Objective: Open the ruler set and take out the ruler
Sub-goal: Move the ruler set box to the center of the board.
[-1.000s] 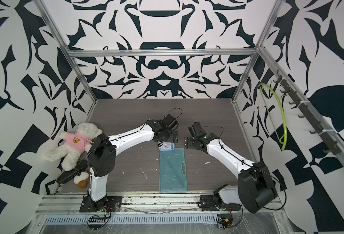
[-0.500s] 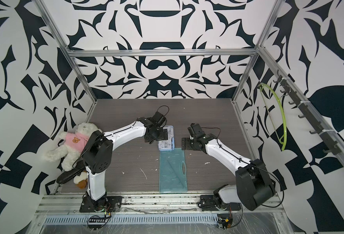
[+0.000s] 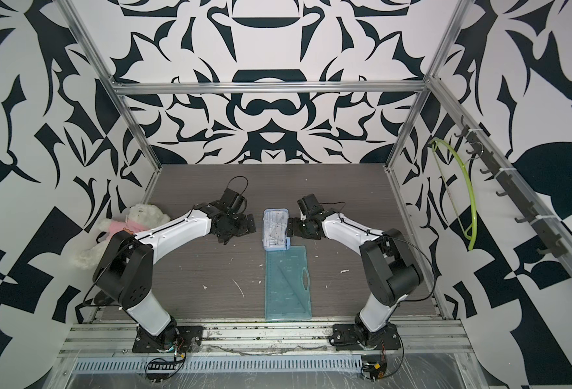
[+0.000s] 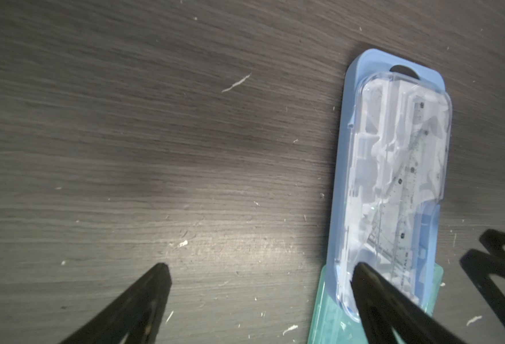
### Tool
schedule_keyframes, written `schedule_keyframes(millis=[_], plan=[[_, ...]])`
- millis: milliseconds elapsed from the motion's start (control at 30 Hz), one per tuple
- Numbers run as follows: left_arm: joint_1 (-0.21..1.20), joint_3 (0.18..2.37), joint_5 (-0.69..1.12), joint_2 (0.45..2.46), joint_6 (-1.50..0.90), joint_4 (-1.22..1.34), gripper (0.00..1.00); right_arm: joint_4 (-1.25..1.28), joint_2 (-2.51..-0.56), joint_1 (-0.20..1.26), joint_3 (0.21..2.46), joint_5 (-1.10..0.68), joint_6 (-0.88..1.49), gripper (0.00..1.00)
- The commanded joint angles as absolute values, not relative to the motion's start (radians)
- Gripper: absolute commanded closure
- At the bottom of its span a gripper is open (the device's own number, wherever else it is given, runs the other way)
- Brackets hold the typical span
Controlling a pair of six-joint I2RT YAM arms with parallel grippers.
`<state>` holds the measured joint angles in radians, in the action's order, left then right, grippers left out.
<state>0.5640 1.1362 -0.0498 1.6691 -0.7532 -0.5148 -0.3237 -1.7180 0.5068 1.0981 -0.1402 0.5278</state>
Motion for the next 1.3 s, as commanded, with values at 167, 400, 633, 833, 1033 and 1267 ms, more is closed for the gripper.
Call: schedule_keyframes(millis=[167,400,633,833,1033,1267], plan=[[0.515,1.047,-0.040,1.564,-0.764,-0.478,0.01,-0.312,-1.829,0.563,1.215,-0.162,0.552,0.21],[0.500,1.017,-0.057,1.514,-0.762,-0.485,0.01,-0.308,-1.887,0.603,1.263,-0.164,0.555,0.26],[0.495,1.002,-0.088,1.460,-0.755,-0.508,0.01,-0.326,-1.963,0.645,1.341,-0.172,0.560,0.31],[0.488,0.985,-0.128,1.394,-0.750,-0.536,0.01,-0.337,-2.036,0.705,1.434,-0.175,0.573,0.32],[0.467,0.954,-0.151,1.331,-0.752,-0.556,0.01,-0.350,-2.097,0.773,1.513,-0.182,0.593,0.32],[0.452,0.917,-0.167,1.251,-0.758,-0.556,0.01,-0.366,-2.058,0.796,1.490,-0.164,0.606,0.31]])
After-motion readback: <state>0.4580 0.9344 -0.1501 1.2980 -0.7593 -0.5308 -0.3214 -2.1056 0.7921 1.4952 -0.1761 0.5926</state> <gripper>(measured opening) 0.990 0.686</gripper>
